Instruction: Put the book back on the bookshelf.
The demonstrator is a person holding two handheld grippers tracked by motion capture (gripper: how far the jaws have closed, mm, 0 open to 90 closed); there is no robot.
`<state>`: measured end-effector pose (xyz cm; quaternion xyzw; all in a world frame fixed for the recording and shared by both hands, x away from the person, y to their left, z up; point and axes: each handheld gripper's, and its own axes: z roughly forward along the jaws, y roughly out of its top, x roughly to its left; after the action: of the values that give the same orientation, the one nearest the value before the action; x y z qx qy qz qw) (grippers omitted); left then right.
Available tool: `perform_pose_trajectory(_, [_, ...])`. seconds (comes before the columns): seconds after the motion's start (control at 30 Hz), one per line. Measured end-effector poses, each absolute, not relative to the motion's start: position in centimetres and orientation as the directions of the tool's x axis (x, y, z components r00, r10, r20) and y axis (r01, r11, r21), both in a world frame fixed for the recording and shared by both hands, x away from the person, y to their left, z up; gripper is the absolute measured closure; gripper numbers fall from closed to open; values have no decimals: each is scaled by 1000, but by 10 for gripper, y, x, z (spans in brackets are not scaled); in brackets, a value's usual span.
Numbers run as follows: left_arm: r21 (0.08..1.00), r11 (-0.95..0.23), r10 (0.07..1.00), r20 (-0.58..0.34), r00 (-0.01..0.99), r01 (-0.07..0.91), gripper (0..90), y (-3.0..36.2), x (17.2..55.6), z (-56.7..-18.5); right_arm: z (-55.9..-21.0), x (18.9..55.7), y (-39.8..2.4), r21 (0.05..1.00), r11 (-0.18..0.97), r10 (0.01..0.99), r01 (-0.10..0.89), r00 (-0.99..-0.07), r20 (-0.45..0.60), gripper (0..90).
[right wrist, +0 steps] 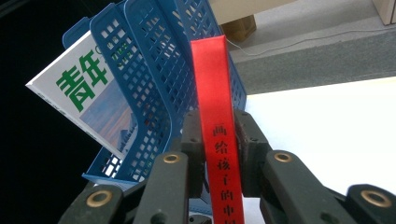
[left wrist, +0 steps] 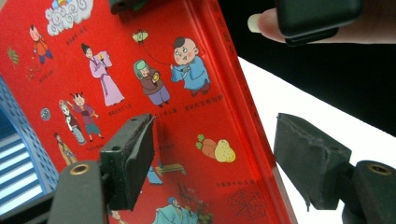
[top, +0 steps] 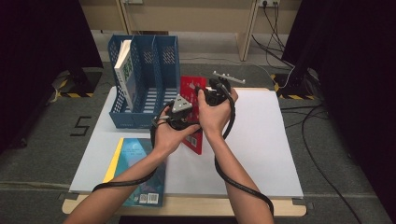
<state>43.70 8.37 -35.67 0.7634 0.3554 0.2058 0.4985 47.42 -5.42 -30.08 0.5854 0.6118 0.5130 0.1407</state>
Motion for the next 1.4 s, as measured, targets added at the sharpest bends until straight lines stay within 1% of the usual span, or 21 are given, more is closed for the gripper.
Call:
perform_pose_trajectory(0.37, [905, -274, 755, -8, 656, 326, 277, 79, 439, -358, -301, 473, -55, 798, -201, 870, 569, -272, 412, 774])
perform_pose_trajectory(0.6, [902, -280, 746, -11, 666, 328, 283, 84, 435, -358, -297, 469, -54, 803, -160, 873, 574, -298, 386, 771])
perform_pose_trajectory(0.9, [901, -294, 733, -2, 680, 319, 326, 94, 424, -356, -290, 462, -51, 805, -98, 864, 586, -351, 361, 742])
perform_pose_trajectory(1.2, [901, -296, 728, -2, 686, 316, 337, 105, 415, -356, -289, 454, -52, 800, -84, 844, 594, -385, 374, 697])
perform_pose_trajectory(1.4, [902, -302, 725, 6, 689, 310, 349, 108, 411, -356, -288, 449, -50, 803, -68, 841, 592, -399, 365, 683])
